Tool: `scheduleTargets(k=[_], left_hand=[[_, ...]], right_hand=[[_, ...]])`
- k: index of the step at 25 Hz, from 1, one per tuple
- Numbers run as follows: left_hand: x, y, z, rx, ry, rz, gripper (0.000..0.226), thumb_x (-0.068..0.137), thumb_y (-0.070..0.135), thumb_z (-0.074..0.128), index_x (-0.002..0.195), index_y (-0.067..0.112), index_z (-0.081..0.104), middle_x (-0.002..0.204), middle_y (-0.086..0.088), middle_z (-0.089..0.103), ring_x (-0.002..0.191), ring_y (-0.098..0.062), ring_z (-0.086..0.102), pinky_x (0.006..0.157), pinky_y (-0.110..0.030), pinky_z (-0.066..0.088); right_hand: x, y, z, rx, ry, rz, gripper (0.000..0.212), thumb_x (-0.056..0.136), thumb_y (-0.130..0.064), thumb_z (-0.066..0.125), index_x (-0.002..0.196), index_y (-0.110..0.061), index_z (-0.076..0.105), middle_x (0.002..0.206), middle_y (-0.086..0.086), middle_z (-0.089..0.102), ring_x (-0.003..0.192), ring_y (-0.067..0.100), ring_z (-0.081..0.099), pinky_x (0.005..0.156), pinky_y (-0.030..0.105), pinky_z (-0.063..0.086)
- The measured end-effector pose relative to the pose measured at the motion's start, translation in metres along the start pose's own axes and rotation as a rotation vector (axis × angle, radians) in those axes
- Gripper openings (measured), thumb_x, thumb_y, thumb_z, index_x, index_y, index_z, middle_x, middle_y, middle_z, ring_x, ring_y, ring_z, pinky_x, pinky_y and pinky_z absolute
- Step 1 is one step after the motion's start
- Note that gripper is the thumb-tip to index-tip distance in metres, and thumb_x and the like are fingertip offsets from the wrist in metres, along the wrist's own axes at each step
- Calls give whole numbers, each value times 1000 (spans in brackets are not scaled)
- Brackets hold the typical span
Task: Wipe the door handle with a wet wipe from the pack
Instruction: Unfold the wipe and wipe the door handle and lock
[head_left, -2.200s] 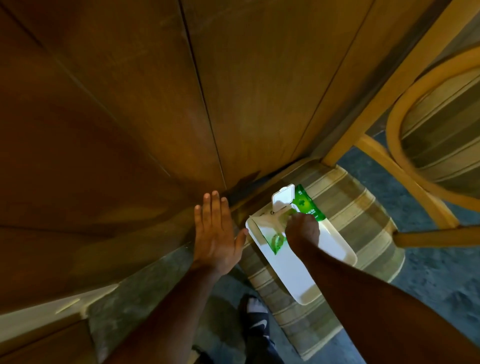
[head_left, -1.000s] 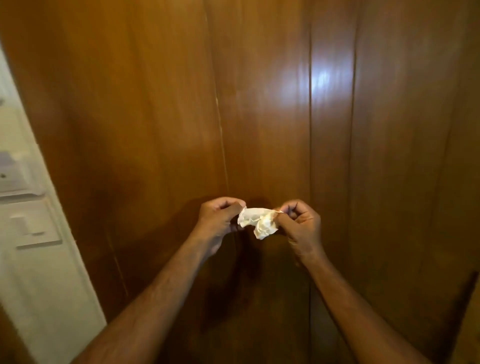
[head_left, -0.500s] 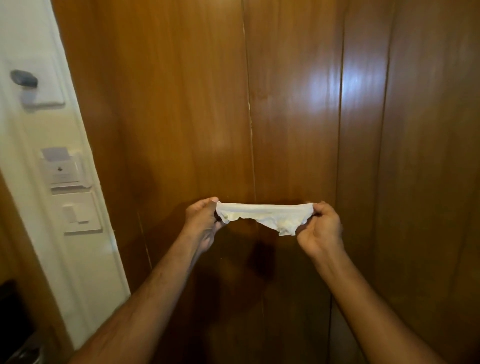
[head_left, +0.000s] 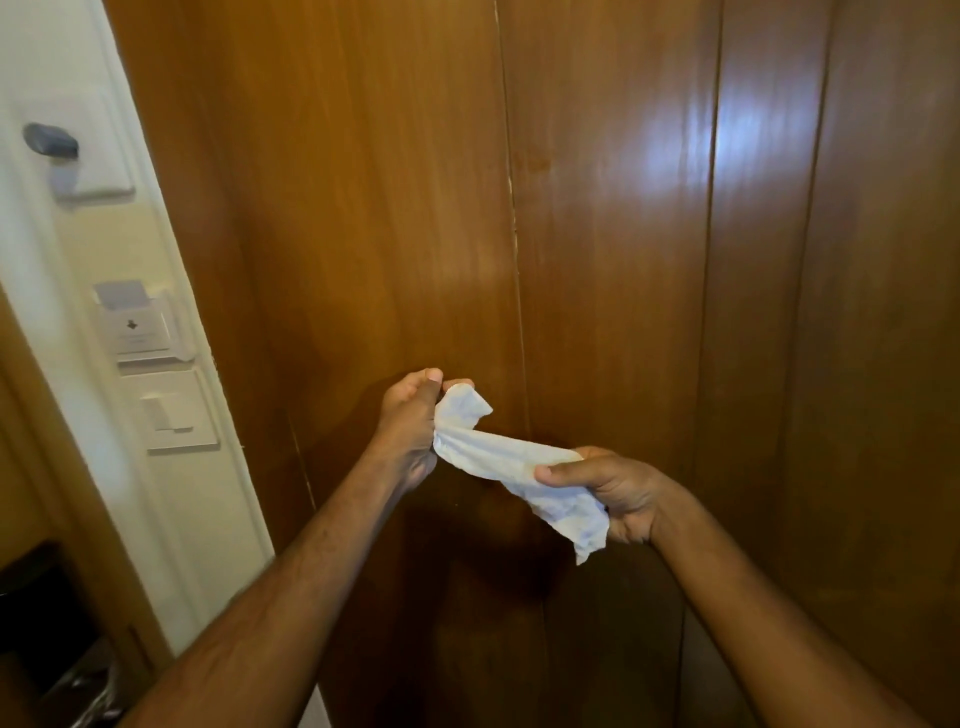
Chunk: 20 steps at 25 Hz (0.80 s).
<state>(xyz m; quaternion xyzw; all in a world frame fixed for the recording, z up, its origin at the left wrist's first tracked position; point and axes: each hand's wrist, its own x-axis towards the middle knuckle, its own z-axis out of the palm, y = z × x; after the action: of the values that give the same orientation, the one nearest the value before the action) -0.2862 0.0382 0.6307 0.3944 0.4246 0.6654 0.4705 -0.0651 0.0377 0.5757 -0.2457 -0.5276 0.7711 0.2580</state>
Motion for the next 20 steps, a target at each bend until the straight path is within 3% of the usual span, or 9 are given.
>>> scheduleTargets(k=[2, 4, 7, 9, 12, 14, 17, 20], left_hand=[[2, -3, -9, 69, 19, 15, 8, 107, 23, 47, 106, 26, 54, 78, 2, 80, 71, -16, 76, 53, -29, 59], [4, -11, -23, 334, 143, 72, 13, 108, 25, 44, 113, 21, 55, 86, 0, 77, 74, -15, 73, 52, -27, 57], [-2, -30, -64, 692, 294, 233, 12, 106, 25, 47, 105, 21, 58, 98, -3, 70, 84, -14, 70, 60, -29, 59], [-16, -38, -99, 800, 305, 292, 11, 105, 27, 48, 101, 21, 56, 94, -4, 69, 83, -18, 70, 66, -36, 59], [-49, -39, -170, 1120, 485, 416, 14, 104, 26, 45, 102, 17, 57, 88, -2, 65, 78, -20, 64, 64, -34, 51], [-79, -34, -218, 1333, 612, 497, 19, 103, 23, 45, 103, 12, 61, 93, -6, 65, 85, -22, 61, 74, -39, 52], [-128, -28, -302, 1703, 796, 475, 27, 97, 24, 48, 109, 5, 63, 114, -18, 64, 108, -37, 59, 96, -52, 47], [-177, -20, -382, 1987, 1035, 295, 42, 95, 24, 56, 130, 1, 56, 149, -30, 44, 142, -48, 34, 118, -66, 16]], right_hand=[[8, 2, 1, 62, 8, -123, 68, 78, -18, 76, 139, -2, 52, 102, 16, 64, 70, 20, 65, 63, 31, 54], [19, 4, 7, 111, 58, -256, 53, 87, -21, 66, 136, -3, 56, 102, 18, 64, 69, 20, 64, 60, 31, 53], [41, 10, 25, 81, 204, -370, 38, 87, -29, 67, 116, -4, 68, 98, 16, 68, 78, 26, 65, 67, 37, 53], [61, 17, 39, 89, 272, -436, 39, 89, -28, 64, 113, 2, 62, 91, 22, 63, 79, 36, 60, 70, 45, 49], [108, 43, 76, 73, 330, -355, 33, 92, -23, 64, 114, 1, 61, 87, 21, 64, 68, 34, 64, 58, 42, 52], [141, 71, 104, 12, 326, -254, 25, 88, -20, 69, 110, -8, 67, 94, 18, 70, 74, 34, 69, 57, 43, 57], [186, 122, 155, 69, 274, -118, 29, 89, -15, 68, 117, -11, 65, 99, 17, 70, 79, 33, 69, 56, 41, 58], [219, 173, 203, 144, 296, -22, 38, 95, -19, 61, 132, -13, 58, 109, 14, 67, 92, 32, 66, 62, 38, 58]])
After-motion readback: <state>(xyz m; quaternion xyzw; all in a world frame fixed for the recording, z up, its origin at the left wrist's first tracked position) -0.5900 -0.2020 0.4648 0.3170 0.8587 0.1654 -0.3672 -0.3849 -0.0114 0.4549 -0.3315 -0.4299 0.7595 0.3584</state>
